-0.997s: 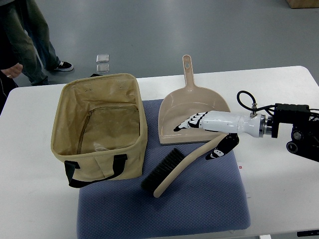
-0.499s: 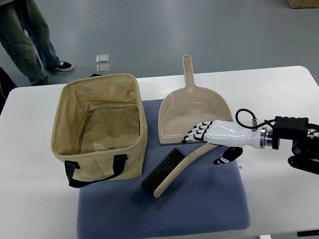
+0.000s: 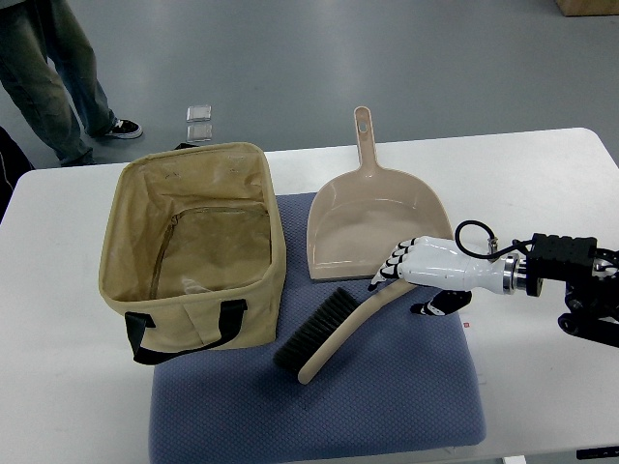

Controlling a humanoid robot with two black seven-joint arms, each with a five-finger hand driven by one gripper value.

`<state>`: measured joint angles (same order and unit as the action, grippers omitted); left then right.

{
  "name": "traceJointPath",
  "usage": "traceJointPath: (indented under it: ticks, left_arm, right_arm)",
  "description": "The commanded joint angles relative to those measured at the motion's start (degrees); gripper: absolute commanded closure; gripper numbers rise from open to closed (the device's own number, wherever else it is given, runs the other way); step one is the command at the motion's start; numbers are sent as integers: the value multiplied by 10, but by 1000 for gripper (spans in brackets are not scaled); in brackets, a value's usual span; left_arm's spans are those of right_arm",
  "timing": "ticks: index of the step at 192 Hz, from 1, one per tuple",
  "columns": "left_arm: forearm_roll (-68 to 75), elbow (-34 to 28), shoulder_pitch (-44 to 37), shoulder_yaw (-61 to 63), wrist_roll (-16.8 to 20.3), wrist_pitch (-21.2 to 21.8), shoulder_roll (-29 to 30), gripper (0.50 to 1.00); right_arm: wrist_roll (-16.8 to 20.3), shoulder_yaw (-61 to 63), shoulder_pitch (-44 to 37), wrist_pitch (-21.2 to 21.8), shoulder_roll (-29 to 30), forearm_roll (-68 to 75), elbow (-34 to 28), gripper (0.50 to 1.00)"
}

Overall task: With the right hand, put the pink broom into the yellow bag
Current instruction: 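Close the right hand fingers around the brush handle, then lift the brush with the right hand and swing it over the bag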

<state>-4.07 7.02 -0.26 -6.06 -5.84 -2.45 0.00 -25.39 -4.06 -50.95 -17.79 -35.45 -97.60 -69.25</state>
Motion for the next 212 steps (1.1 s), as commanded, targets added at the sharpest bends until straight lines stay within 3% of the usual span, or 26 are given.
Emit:
traceJointPath:
  ticks: [1, 42, 60, 67, 93, 158, 212]
  left_arm:
    - [0, 0, 0, 0, -1, 1, 0, 500]
    - [0, 0, 0, 0, -1, 1, 0, 500]
    - [-1, 0, 0, 0, -1, 0, 0, 500]
    - [0, 0, 0, 0, -1, 0, 0, 500]
    - [0, 0, 1, 0, 0, 0, 0, 500]
    - [0, 0, 0, 0, 0, 1, 0, 500]
    - [0, -1, 0, 0, 0, 1, 0, 500]
  right_arm:
    - [5, -2, 0, -2, 0, -2, 1, 809]
    - [20, -2, -3, -2, 1, -10, 11, 883]
    - [20, -2, -3, -2, 3, -10, 11, 948]
    - [20, -1, -4, -2, 3, -10, 11, 1000]
    - [20, 0, -6, -10, 3, -9, 12, 1000]
    - [15, 10, -55, -83, -23, 4, 12, 1000]
    - [1, 36, -133, -83, -80, 65, 11, 1000]
